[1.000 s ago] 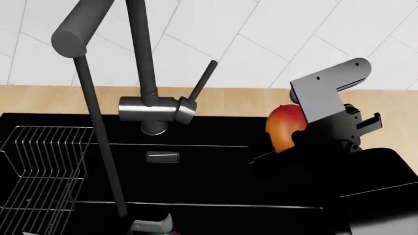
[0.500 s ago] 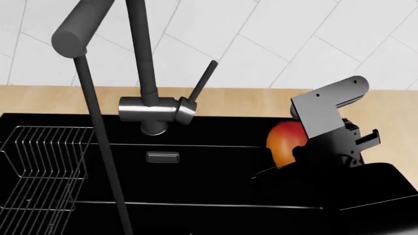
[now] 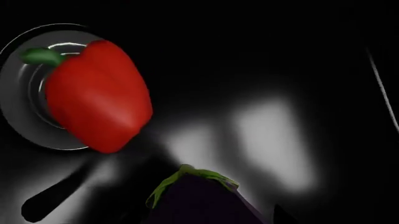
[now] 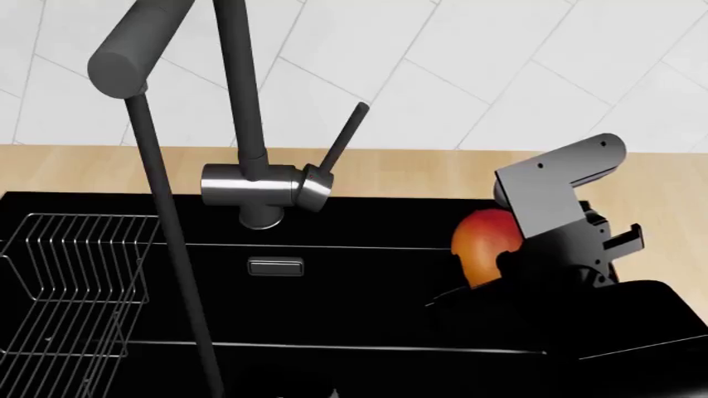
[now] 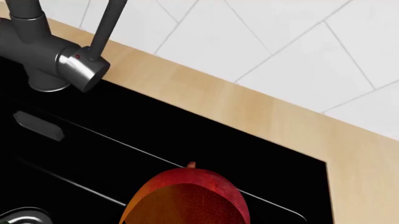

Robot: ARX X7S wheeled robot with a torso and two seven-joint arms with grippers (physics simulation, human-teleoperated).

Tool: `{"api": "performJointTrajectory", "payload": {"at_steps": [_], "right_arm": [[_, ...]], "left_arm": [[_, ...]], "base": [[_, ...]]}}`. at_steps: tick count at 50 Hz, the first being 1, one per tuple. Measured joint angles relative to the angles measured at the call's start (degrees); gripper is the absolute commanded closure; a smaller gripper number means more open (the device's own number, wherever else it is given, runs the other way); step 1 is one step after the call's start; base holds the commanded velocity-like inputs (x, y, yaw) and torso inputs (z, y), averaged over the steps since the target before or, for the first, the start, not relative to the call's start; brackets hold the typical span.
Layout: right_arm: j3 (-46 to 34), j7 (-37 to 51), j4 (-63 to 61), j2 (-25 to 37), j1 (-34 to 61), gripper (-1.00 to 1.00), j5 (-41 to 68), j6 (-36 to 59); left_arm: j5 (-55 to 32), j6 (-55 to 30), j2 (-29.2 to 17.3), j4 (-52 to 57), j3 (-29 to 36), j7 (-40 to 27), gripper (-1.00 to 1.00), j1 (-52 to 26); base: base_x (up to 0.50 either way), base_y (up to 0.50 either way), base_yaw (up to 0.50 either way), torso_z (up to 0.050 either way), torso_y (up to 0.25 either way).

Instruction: Pick the eggplants and mangos from the sink and place them in one bowl. Place the bell pepper in the other bowl. Then turn off the sink faucet.

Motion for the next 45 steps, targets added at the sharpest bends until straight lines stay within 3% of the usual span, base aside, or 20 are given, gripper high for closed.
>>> {"api": "performJointTrajectory", "payload": {"at_steps": [12, 26, 45], "right_arm": [[-0.1, 0.4, 0.0, -0.3, 0.5, 1.0, 0.1, -0.2], [3.0, 2.6, -0.3, -1.5, 0.6, 1.0, -0.2, -4.4], [12.8, 5.0, -13.9, -2.5, -6.0, 1.0, 3.1, -5.4]], "left_arm": [[3.9, 1.3, -3.1, 9.9, 2.8, 4.9, 1.0, -3.4], [16.7, 10.2, -9.5, 23.1, 8.6, 14.3, 1.0, -6.8], [27.0, 16.8, -20.0, 44.5, 10.8, 14.8, 1.0, -9.5]], "base": [[0.0, 0.0, 0.0, 0.0, 0.0], [0.0, 0.0, 0.0, 0.0, 0.0], [0.0, 0.0, 0.0, 0.0, 0.001]]}}
